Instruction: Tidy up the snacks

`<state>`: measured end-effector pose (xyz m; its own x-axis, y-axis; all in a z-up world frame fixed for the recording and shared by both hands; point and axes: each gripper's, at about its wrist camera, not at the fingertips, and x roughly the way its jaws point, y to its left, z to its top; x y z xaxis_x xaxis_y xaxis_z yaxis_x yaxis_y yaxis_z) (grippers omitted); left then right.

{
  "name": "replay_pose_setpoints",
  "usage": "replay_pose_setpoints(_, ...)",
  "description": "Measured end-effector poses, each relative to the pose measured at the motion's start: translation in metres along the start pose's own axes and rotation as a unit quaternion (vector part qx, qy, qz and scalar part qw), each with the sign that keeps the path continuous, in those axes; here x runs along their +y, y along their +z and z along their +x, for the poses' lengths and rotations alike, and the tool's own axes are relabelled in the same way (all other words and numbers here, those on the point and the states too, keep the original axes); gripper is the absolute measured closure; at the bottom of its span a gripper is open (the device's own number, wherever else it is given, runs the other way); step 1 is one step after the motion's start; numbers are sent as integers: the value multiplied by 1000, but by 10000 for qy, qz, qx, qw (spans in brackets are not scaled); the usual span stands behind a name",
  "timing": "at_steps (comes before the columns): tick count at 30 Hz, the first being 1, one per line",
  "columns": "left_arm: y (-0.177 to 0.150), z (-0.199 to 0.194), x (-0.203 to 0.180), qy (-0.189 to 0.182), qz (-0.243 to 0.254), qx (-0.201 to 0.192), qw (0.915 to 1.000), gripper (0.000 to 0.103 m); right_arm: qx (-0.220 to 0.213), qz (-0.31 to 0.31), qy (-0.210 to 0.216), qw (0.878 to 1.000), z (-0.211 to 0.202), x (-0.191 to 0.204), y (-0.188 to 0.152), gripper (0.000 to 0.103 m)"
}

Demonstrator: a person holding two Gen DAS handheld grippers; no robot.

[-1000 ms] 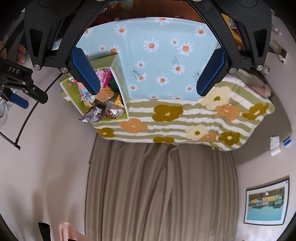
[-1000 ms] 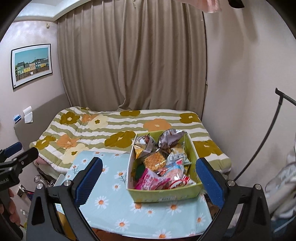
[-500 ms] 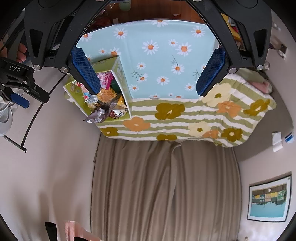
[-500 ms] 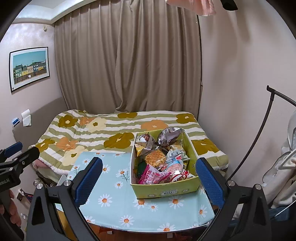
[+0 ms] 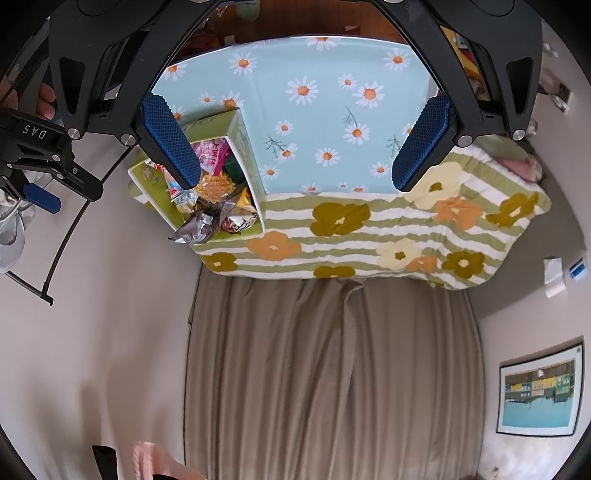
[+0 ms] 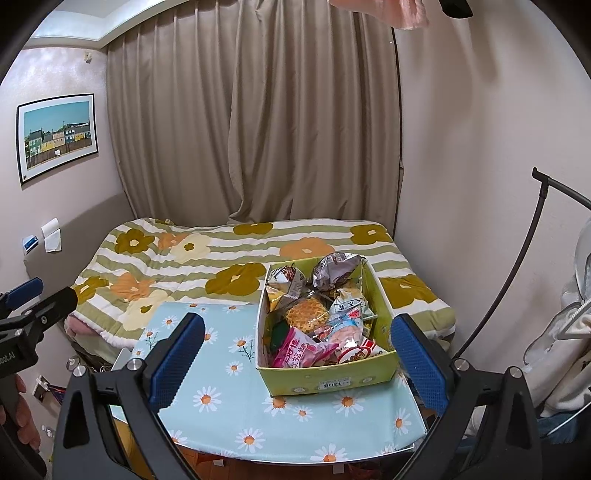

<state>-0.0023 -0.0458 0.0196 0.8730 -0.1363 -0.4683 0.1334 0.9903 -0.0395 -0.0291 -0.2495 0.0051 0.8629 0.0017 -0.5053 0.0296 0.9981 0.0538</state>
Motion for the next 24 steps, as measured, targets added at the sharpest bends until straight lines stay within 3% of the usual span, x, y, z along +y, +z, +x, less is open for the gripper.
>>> replay_pose_setpoints(24, 3, 11, 7, -12, 40, 102, 9999, 0, 105, 18, -126, 9999, 5, -2, -2, 3)
